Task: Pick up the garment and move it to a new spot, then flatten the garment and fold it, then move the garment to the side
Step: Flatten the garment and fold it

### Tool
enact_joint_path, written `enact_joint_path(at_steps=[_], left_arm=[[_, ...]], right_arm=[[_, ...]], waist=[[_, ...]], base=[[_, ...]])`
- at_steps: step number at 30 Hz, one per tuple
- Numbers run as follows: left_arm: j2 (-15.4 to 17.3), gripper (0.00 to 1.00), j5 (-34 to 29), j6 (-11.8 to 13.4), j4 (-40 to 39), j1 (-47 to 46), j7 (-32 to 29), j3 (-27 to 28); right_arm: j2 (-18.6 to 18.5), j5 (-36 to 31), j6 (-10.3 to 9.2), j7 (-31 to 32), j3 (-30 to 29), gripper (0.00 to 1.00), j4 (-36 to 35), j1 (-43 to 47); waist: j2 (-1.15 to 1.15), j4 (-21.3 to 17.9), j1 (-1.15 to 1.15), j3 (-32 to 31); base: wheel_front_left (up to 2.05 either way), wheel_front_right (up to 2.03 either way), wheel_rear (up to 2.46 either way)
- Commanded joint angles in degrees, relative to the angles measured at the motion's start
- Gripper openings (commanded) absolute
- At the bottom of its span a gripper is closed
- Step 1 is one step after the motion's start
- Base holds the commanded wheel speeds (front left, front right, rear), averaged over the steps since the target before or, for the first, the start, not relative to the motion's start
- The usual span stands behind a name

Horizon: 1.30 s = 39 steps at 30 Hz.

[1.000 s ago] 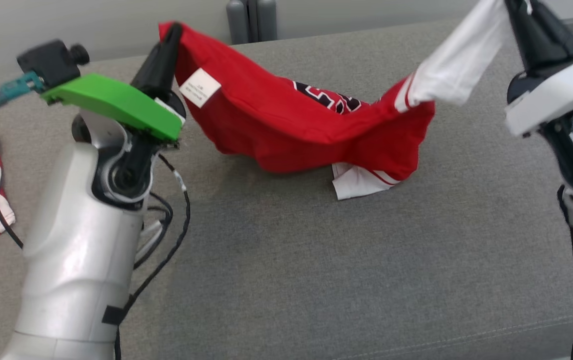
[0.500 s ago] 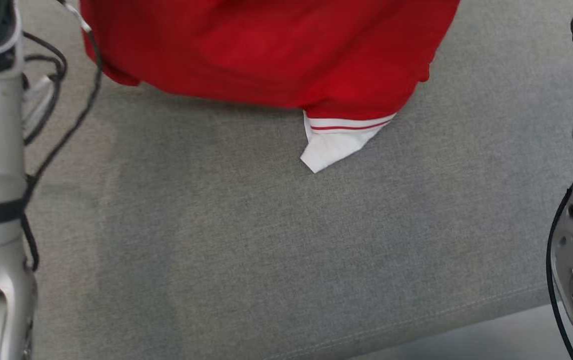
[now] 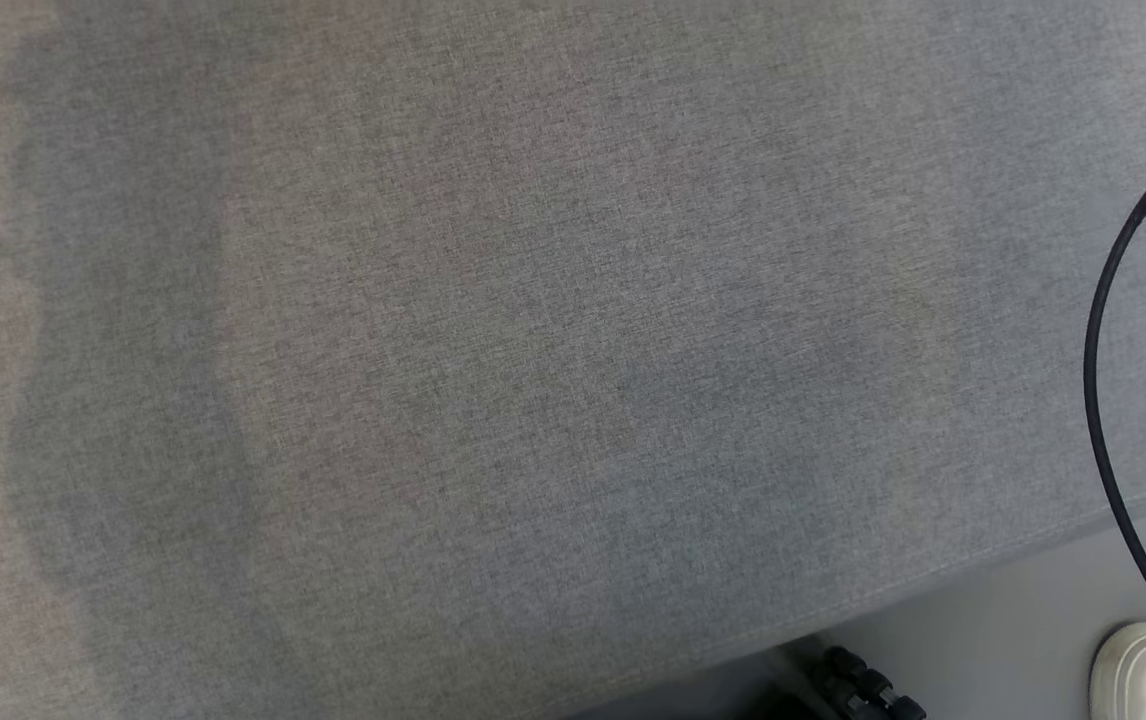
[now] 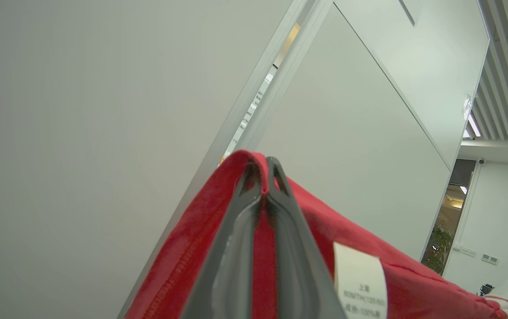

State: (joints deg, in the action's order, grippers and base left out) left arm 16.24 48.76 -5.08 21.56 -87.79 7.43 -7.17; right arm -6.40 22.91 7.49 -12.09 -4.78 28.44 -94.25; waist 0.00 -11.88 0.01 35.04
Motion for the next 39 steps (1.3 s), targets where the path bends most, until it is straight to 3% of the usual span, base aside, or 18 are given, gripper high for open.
enact_joint_path(at_steps=[1, 8, 16, 20, 25, 32, 39], left_arm=[[0.6, 0.0, -0.4, -0.5, 0.6, 0.6, 0.9, 0.1], [1.6, 0.0, 0.3, -2.0, 4.7, 11.7, 2.6, -2.8], [-0.7, 0.0, 5.4, -2.5, 5.3, 30.6, 5.6, -5.6], [-1.6, 0.0, 8.2, -2.5, 3.8, 41.0, 6.5, -7.8], [-2.1, 0.0, 10.2, -2.5, 3.2, 52.1, 7.3, -9.0], [-3.2, 0.0, 9.0, -2.5, 3.2, 63.6, 7.8, -9.3], [-5.3, 0.0, 5.5, -2.5, 3.1, 71.9, 7.8, -9.6]], right_arm=[[-0.5, -0.5, 0.0, -0.3, 1.1, 0.0, 1.1, 0.9], [-2.5, 1.2, 0.0, 1.7, 9.9, 0.0, 4.8, 9.2], [-7.2, 10.0, 0.0, 10.0, 16.4, 0.0, -2.6, 31.5], [-8.7, 12.3, 0.0, 15.7, 15.5, 0.0, -9.1, 46.1], [-7.3, 10.7, 0.0, 19.9, 10.4, 0.0, -16.5, 62.4], [-3.0, 4.2, 0.0, 23.8, 2.8, 0.0, -21.6, 76.1], [-2.5, -3.5, -0.04, 34.1, 2.5, 0.0, -25.4, 85.4]], waist=[[0.0, 0.5, -0.01, 2.0], [0.0, 1.8, -0.01, 2.5], [0.0, 4.3, -0.01, -4.1], [0.0, 5.8, -0.01, -8.9], [0.0, 7.2, -0.01, -14.0], [0.0, 9.9, -0.01, -18.8], [0.0, 12.4, -0.01, -22.7]], base=[[0.0, 0.0, 0.0], [0.0, 0.0, 0.0], [0.0, 0.0, 0.0], [0.0, 0.0, 0.0], [0.0, 0.0, 0.0], [0.0, 0.0, 0.0], [0.0, 0.0, 0.0]])
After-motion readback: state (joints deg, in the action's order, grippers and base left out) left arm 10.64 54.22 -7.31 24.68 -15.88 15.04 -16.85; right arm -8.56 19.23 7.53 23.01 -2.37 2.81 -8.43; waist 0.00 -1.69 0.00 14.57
